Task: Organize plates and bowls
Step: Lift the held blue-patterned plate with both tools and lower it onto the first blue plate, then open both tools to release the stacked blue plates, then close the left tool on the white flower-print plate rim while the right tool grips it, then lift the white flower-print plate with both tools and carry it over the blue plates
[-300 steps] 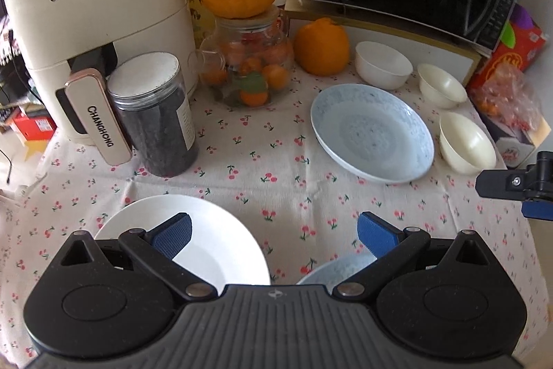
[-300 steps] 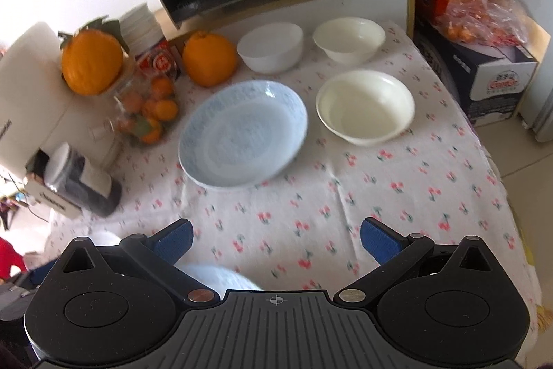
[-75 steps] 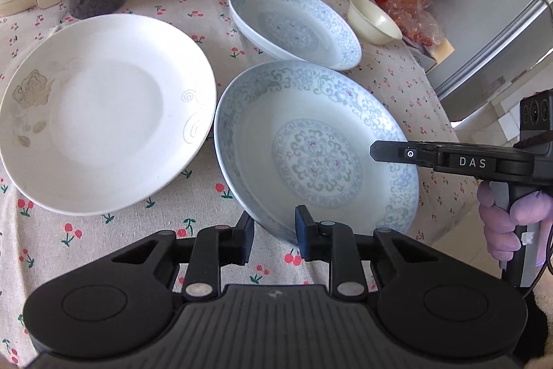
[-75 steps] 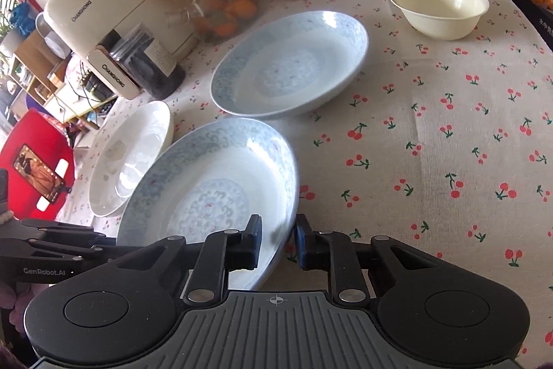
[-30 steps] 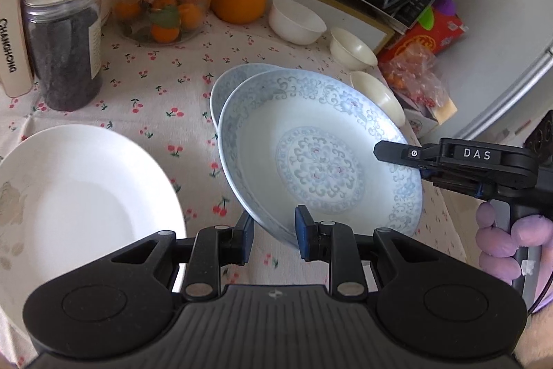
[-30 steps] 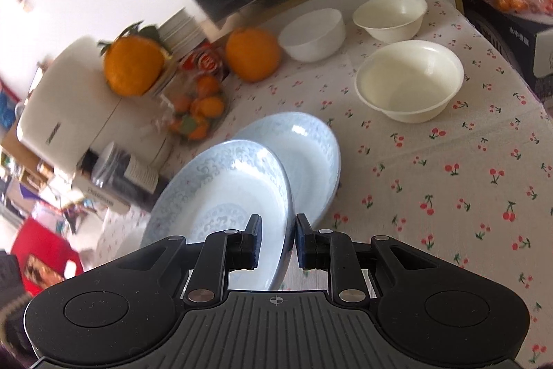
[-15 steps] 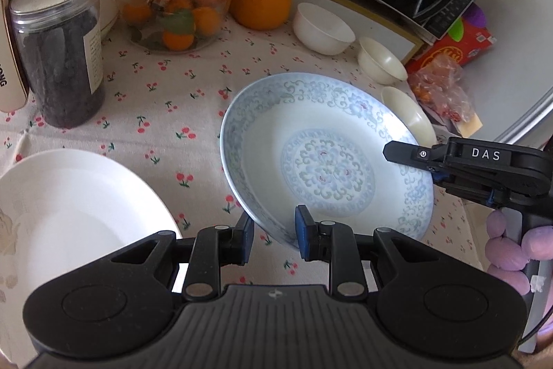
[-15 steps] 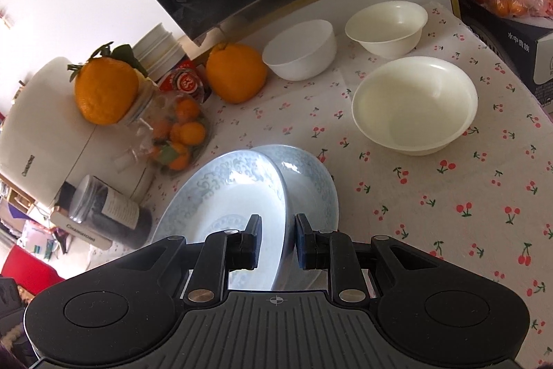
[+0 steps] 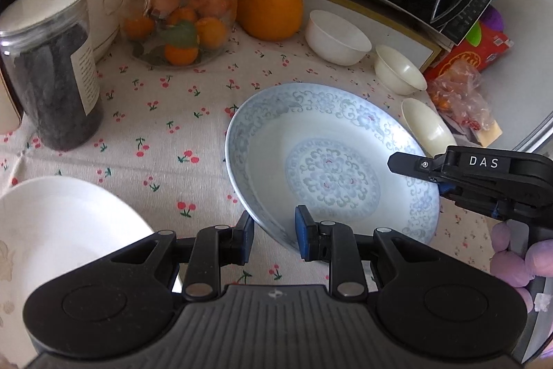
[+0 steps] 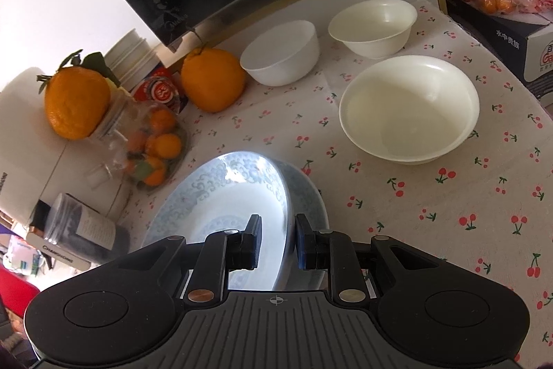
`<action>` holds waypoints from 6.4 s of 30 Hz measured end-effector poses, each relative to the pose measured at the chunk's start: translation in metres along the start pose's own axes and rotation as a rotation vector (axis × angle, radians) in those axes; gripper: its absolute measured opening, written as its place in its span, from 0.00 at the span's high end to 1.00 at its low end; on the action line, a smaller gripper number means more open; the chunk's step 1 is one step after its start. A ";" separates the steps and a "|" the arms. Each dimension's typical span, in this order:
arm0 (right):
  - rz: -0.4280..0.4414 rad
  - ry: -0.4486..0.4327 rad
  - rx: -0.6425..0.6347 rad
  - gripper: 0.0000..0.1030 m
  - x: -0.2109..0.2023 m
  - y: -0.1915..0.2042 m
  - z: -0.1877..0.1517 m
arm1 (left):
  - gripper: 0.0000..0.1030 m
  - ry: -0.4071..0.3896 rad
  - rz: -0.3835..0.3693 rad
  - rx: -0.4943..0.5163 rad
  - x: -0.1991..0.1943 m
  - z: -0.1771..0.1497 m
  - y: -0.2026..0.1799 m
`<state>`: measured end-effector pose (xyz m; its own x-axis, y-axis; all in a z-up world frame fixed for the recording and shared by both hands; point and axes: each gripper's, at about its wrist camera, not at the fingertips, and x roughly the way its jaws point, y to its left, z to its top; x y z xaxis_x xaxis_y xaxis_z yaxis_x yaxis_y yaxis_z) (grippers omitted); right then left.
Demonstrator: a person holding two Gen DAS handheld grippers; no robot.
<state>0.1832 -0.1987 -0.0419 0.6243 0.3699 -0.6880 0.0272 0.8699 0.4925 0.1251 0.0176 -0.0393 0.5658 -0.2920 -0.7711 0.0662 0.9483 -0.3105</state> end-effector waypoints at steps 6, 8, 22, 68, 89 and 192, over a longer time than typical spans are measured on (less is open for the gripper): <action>-0.035 -0.001 -0.038 0.80 0.004 0.002 -0.003 | 0.78 -0.018 0.035 0.034 0.001 -0.001 -0.005; -0.046 0.000 -0.048 0.80 0.006 0.003 -0.004 | 0.78 -0.023 0.051 0.046 0.002 -0.001 -0.008; -0.141 -0.021 -0.190 0.80 0.010 0.018 -0.014 | 0.77 -0.042 0.101 0.078 0.005 -0.003 -0.015; -0.195 0.024 -0.227 0.44 -0.018 0.040 -0.026 | 0.39 -0.073 0.145 0.197 -0.015 -0.010 -0.023; 0.020 -0.061 -0.371 0.14 -0.051 0.081 -0.066 | 0.01 -0.101 0.149 0.227 -0.077 -0.030 0.037; 0.183 0.077 -0.315 0.81 -0.020 0.125 -0.110 | 0.82 -0.007 0.065 -0.047 -0.094 -0.012 0.129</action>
<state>0.0883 -0.0612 -0.0250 0.5357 0.5413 -0.6481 -0.3285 0.8406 0.4306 0.0709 0.1663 -0.0134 0.5731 -0.2293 -0.7868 -0.0092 0.9582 -0.2859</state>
